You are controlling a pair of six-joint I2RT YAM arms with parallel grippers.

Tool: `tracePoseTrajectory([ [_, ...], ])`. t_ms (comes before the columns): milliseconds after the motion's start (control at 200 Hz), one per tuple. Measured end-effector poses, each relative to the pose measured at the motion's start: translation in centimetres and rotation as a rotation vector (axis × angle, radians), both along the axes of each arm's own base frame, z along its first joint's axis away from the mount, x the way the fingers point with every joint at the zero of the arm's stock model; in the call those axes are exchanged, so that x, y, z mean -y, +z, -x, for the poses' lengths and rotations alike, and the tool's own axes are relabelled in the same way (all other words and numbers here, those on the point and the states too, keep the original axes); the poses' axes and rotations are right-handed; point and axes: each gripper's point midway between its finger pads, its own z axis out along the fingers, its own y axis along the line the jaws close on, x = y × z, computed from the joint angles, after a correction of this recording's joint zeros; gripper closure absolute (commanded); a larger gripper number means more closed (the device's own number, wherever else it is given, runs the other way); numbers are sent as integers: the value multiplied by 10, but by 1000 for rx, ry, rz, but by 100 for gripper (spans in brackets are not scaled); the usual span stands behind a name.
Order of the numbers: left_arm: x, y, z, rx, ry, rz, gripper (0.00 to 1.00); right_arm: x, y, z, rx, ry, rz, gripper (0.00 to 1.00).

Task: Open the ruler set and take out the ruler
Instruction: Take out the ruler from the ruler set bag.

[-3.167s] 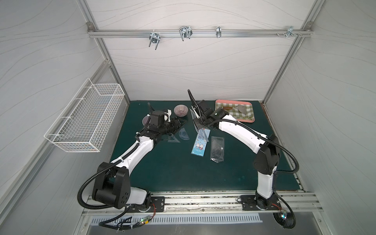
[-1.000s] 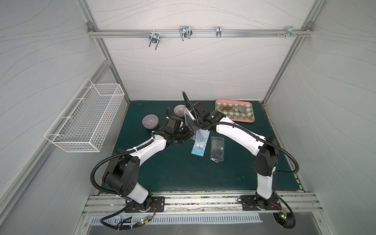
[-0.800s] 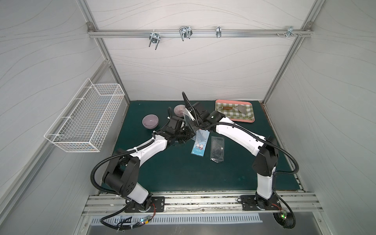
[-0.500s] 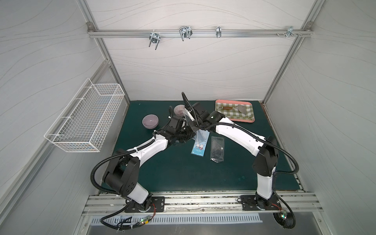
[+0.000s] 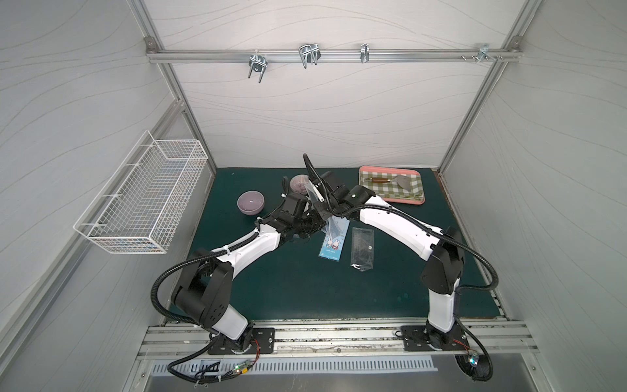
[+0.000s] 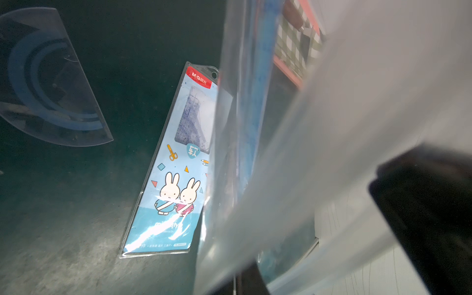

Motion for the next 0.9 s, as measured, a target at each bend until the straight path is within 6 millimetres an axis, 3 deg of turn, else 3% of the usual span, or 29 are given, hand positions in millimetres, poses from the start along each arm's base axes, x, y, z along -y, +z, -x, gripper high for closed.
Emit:
tracePoseTrajectory([
  [315, -4, -5, 4, -18, 1, -30, 100, 9, -13, -6, 33, -32, 52, 100],
  [715, -5, 8, 7, -5, -4, -20, 100, 20, -9, -21, 67, -75, 58, 100],
  [900, -3, 10, 8, -5, -12, -11, 100, 29, -16, -27, 63, -98, 69, 100],
])
